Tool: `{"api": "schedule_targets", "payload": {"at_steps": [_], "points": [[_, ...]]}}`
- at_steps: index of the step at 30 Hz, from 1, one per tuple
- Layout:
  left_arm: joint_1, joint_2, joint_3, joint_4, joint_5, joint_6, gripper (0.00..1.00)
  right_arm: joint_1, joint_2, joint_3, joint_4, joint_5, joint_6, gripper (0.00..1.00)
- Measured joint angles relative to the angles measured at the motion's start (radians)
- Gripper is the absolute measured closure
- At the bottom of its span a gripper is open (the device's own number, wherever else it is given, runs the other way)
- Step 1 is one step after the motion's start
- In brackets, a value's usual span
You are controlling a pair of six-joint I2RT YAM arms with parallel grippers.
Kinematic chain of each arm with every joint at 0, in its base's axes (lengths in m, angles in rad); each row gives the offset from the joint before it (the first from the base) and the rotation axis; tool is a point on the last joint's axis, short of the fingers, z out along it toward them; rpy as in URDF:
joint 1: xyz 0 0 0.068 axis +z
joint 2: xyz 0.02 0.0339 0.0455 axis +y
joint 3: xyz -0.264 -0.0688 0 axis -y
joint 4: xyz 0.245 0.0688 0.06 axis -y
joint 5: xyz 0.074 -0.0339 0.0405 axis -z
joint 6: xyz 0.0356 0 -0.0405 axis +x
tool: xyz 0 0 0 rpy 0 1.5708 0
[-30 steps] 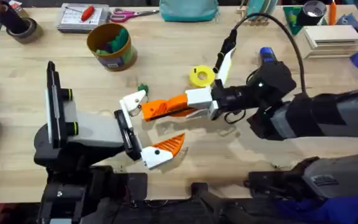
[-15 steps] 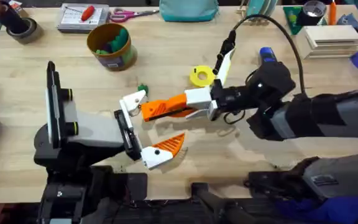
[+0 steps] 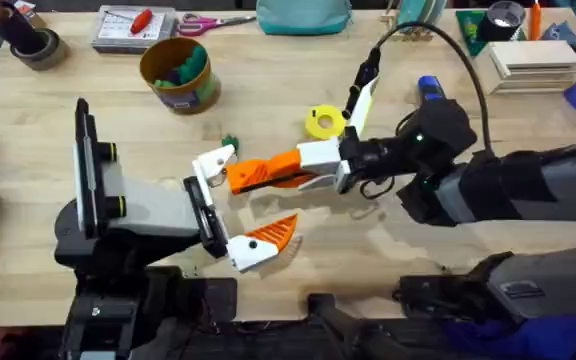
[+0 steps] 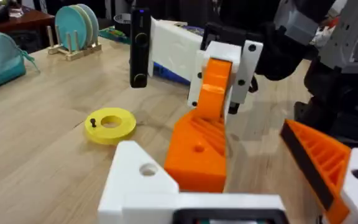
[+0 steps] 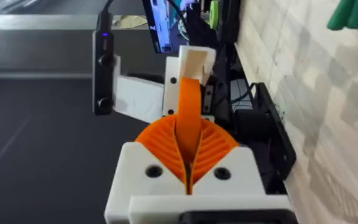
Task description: Pick up the gripper from the table and insert it into the empty holder that is missing its gripper. Then pick up a screw, insert it into the mounting hole, and use the screwdriver to tighten it. Finally, clean up the table by picking up the vegetable and placing it into the bucket.
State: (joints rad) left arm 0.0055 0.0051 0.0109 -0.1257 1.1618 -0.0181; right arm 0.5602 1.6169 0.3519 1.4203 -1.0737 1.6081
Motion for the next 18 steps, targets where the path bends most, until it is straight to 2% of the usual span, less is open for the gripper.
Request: {"api": "schedule_targets", "payload": {"at_steps": [4, 18], "points": [[0.000, 0.000, 0.000, 0.000, 0.000, 0.000, 0.015, 0.000, 0.000, 0.000, -0.046, 0.000, 0.000, 0.991], [0.000, 0.000, 0.000, 0.000, 0.000, 0.000, 0.016, 0.000, 0.000, 0.000, -0.044, 0.000, -0.009, 0.991]]}}
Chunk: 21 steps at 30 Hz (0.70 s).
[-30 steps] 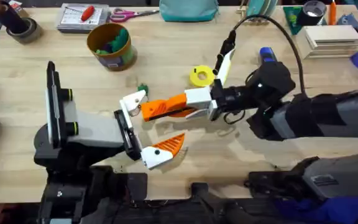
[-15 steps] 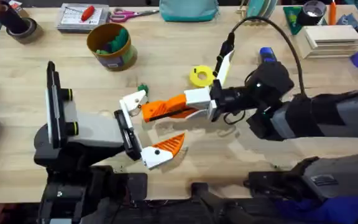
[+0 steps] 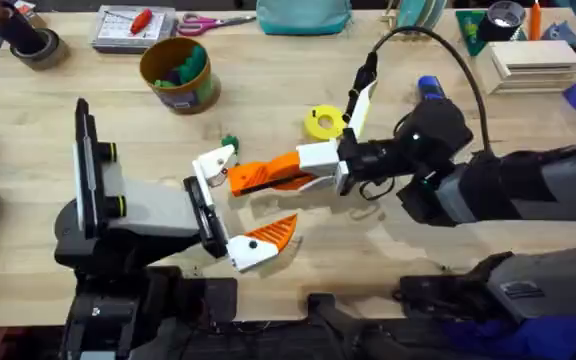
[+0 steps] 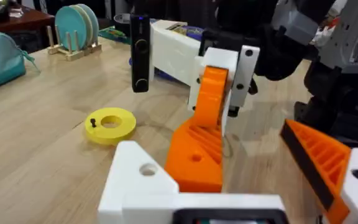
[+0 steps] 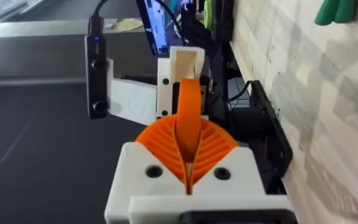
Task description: Pick up the gripper from the table and insert it into the empty holder that is missing its gripper. Then pick up a screw, insert it into the mounting hole, and use the screwdriver to tighten it. Finally, clean up the table by picking up the vegetable and placing it into the bucket.
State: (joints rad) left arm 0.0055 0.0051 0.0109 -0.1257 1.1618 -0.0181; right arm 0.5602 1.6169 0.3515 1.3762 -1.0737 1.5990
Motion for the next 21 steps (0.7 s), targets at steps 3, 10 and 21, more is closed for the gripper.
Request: {"api": "schedule_targets", "payload": {"at_steps": [3, 10, 21], "points": [[0.000, 0.000, 0.000, 0.000, 0.000, 0.000, 0.016, 0.000, 0.000, 0.000, 0.021, 0.000, -0.003, 0.991], [0.000, 0.000, 0.000, 0.000, 0.000, 0.000, 0.015, 0.000, 0.000, 0.000, 0.011, 0.000, -0.006, 0.991], [0.000, 0.000, 0.000, 0.000, 0.000, 0.000, 0.014, 0.000, 0.000, 0.000, 0.011, 0.010, -0.006, 0.991]]}}
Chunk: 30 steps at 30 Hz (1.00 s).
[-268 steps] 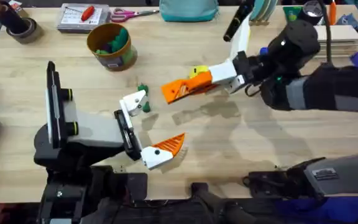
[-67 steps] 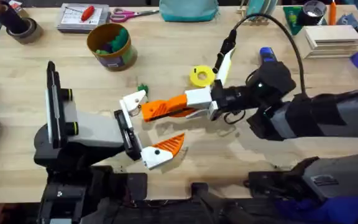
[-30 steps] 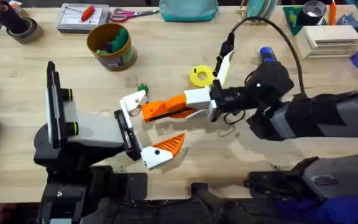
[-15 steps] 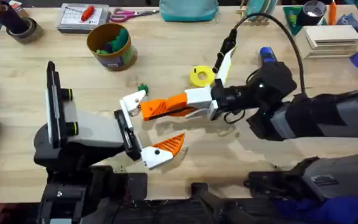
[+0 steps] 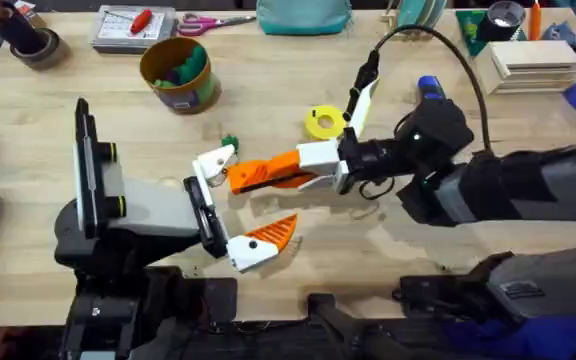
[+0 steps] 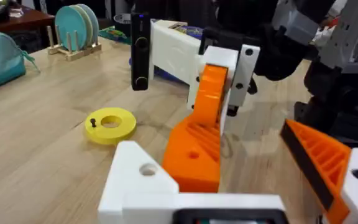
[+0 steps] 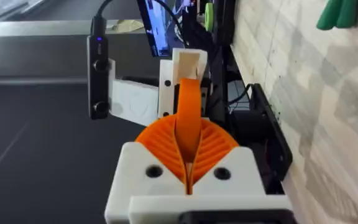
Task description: Pick up the gripper from the table and insert it into the empty holder that is missing its gripper. Then pick up a screw, insert it into the mounting hole, and use the screwdriver to tighten it. Finally, clean up the table by picking up the vegetable and placing it into the bucket.
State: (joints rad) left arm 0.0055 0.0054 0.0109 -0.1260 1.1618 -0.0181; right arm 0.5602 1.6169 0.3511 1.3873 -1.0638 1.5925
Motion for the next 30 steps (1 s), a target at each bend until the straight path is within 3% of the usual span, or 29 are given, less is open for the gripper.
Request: {"api": "schedule_targets", "payload": {"at_steps": [30], "points": [[0.000, 0.000, 0.000, 0.001, -0.003, 0.000, 0.016, 0.010, 0.000, 0.000, 0.022, 0.016, 0.000, 0.991]]}}
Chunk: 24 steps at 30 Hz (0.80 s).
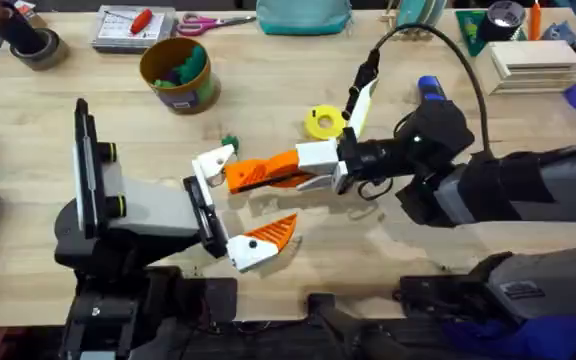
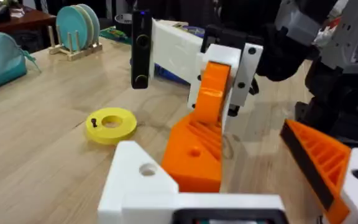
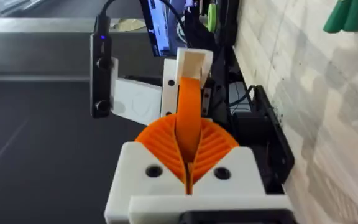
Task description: Pick up the gripper from the table and insert it into the empty holder that is missing its gripper. Then pick up a screw, insert it into the mounting hole, and use the screwdriver to tighten it. Finally, clean up the table by picking up the vegetable and placing it into the bucket.
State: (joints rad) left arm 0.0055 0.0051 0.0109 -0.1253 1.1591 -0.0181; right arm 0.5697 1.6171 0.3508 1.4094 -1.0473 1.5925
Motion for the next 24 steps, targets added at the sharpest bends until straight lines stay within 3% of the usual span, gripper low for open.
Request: {"api": "schedule_targets", "payload": {"at_steps": [24], "points": [[0.000, 0.000, 0.000, 0.001, -0.004, 0.000, 0.016, 0.002, 0.026, 0.000, 0.004, 0.004, 0.001, 0.991]]}}
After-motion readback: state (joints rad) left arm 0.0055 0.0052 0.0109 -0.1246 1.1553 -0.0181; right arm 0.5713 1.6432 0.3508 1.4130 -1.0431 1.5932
